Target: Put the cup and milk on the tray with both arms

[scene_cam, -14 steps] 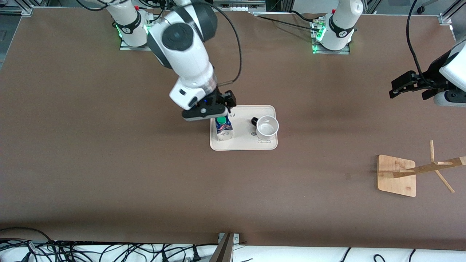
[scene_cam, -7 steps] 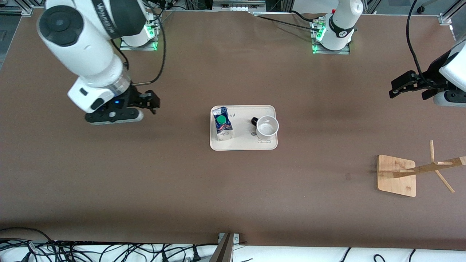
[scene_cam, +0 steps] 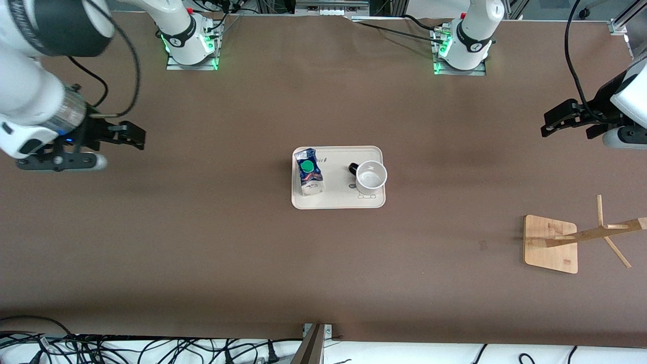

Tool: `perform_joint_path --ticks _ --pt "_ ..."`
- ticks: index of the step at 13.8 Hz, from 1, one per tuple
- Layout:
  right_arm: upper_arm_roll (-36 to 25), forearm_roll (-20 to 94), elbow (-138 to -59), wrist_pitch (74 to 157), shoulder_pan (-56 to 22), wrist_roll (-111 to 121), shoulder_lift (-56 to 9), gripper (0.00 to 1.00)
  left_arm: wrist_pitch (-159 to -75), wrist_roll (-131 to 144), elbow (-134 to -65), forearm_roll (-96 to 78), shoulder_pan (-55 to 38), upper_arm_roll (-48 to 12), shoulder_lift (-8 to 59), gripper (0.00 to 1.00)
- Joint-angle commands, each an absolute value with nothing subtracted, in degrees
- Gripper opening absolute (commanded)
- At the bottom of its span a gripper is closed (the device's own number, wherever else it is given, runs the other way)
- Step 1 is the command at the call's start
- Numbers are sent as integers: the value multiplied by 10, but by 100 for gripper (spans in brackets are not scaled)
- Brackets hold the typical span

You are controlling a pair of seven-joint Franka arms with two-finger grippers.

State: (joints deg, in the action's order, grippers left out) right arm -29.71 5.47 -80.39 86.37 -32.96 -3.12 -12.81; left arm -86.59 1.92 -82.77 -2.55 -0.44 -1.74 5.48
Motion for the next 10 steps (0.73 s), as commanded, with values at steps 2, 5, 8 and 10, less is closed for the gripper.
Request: perform_joint_path --ticks 2,5,8,10 --pt "-332 67 -816 816 -336 -13 -115 100 -844 9 -826 -28 -7 -14 53 100" --pt "-339 73 -813 794 -327 -10 -114 100 -844 8 -826 -28 -6 -13 54 100" --pt "-267 62 -821 793 -266 -15 -85 100 -844 8 -827 -28 -5 -12 54 100" --pt "-136 27 -843 796 -138 -15 -51 100 -844 8 -827 -28 0 -13 54 100"
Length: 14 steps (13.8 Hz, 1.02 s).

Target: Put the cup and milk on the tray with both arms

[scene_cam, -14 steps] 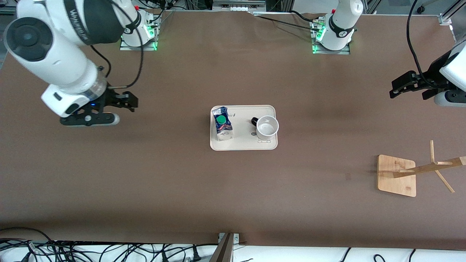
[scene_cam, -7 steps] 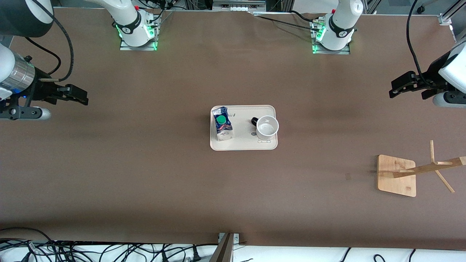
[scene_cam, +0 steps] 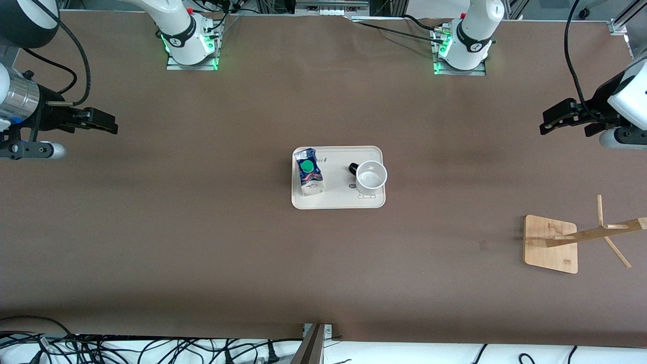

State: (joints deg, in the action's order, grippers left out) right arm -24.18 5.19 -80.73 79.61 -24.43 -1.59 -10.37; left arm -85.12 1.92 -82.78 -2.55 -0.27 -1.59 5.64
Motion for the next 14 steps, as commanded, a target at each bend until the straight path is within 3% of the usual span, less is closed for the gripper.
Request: perform_joint_path --ticks 1,3,14 --pt "-100 4 -861 799 -100 -15 -35 100 -844 8 -827 -28 0 -13 54 100" --pt "-39 -1 -906 825 -26 -15 -7 100 -844 8 -827 -28 1 -12 54 100" --pt "-36 -5 -910 845 -16 -7 -6 100 -849 2 -824 -11 -1 -19 55 100"
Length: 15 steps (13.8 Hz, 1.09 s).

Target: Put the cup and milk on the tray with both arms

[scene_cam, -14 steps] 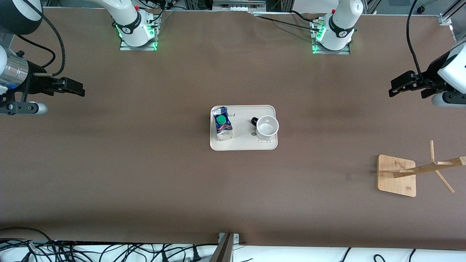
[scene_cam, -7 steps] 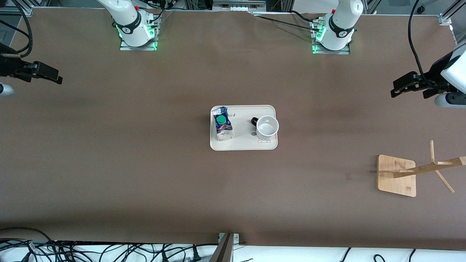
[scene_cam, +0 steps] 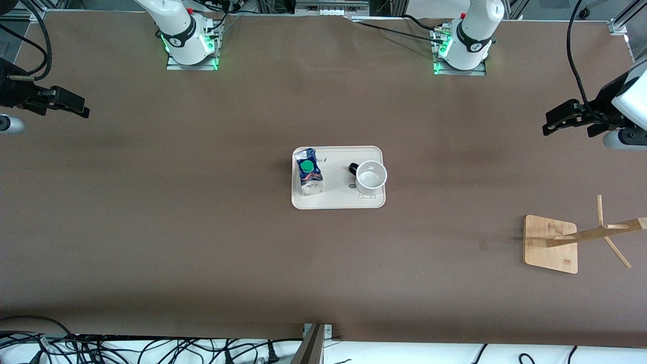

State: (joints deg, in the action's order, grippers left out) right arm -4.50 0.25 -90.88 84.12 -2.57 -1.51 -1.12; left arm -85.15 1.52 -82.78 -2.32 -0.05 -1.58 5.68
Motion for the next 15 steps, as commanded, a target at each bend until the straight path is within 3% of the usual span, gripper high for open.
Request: perform_joint_path --ticks 1,7,13,15 --pt "-36 -5 -910 845 -16 -6 -6 100 -847 2 -824 -11 -1 -20 54 100" --pt "-35 -4 -909 850 -18 -6 -6 100 -845 8 -821 -11 -6 -22 54 100" --pt "-35 -4 -908 848 -18 -6 -6 100 -942 7 -929 -11 -2 -20 -10 100" --pt "-35 -3 -909 848 -18 -6 -6 100 -944 8 -930 -12 -1 -19 -10 100"
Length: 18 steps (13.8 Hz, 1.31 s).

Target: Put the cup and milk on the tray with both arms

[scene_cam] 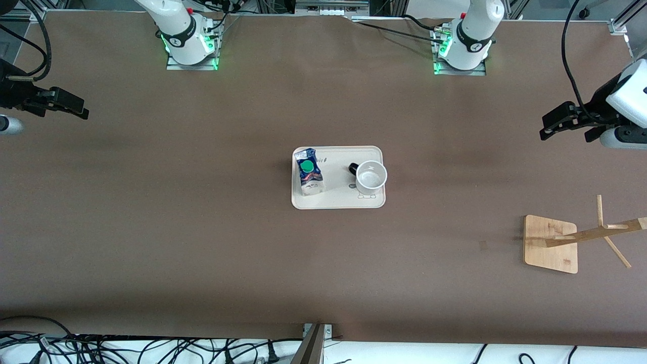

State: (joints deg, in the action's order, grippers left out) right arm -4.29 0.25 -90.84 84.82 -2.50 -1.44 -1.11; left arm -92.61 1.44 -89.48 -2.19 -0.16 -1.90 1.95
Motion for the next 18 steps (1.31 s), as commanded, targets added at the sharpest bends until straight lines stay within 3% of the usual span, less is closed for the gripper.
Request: perform_joint_path --ticks 1,18 --pt "-35 -3 -909 848 -18 -6 -6 100 -944 8 -929 -11 -2 -19 -10 100" --pt "-35 -2 -909 847 -18 -6 -6 100 -914 10 -921 -11 -4 -24 -6 100"
